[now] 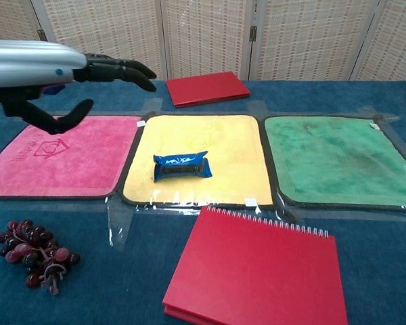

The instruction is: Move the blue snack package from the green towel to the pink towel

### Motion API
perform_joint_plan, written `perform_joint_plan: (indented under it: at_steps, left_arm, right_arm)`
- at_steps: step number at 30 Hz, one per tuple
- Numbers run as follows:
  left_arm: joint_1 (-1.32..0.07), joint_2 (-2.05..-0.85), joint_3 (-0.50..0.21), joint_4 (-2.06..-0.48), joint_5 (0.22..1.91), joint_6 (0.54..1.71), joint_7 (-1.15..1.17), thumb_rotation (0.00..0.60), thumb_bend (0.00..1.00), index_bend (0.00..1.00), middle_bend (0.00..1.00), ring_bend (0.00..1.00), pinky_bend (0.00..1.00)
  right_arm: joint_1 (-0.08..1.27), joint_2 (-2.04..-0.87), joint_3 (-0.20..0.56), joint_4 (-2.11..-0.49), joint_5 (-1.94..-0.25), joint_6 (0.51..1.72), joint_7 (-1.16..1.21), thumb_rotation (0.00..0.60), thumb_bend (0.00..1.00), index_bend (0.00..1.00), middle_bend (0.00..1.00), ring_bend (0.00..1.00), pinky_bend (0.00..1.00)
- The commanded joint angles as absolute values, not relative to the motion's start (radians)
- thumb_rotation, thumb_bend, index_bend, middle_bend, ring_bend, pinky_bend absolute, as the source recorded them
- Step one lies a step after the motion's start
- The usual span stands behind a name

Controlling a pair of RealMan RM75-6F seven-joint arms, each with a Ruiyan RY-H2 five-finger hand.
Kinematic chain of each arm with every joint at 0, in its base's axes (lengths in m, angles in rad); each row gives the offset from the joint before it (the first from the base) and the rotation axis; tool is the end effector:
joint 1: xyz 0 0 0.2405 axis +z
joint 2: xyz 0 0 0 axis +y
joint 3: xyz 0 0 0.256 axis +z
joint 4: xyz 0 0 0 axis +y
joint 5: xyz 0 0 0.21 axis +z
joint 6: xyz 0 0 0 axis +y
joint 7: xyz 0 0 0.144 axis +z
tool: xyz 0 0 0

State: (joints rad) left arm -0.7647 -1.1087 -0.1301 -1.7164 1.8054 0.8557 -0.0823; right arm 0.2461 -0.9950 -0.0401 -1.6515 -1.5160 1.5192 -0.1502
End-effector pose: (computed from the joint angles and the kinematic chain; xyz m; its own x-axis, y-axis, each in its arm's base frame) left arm -0.1119 0.3061 0.0720 0.6252 0.1640 0.7630 0.5378 -0.7990 -0.2690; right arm -0.2853 -0.2106 0.1876 0.6026 0.0493 0.7965 -0.7837 -0.1519 0.6023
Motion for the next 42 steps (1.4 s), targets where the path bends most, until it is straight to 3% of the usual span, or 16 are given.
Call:
perform_joint_plan:
  at_steps: [1,15,42]
  left_arm:
    - [-0.849,-1.16,-0.143,-1.687,1.797,0.771,-0.086,0.6,0.86,0.12,0.05,0.04,0.01]
    - [-1.057,-1.337,-0.158,-1.541,1.651,0.514,0.072,0.6,0.86,0.11,0.05,0.04,0.0]
    - [-1.187,-1.54,-0.117,-1.317,1.383,0.402,0.363,0.6,0.89,0.11,0.07,0.05,0.0]
  right_arm:
    - [0.235,-0.996,-0.035,-1.645,-1.521,1.524,-0.144,0.6,0.18,0.0,0.0,0.0,0.0]
    - [0.197,-1.015,-0.014,-1.614,-1.528,1.508,-0.123,0.6,0.18,0.0,0.0,0.0,0.0]
    - [0.157,-1.043,0.01,-1.572,-1.537,1.478,-0.072,0.6,0.18,0.0,0.0,0.0,0.0]
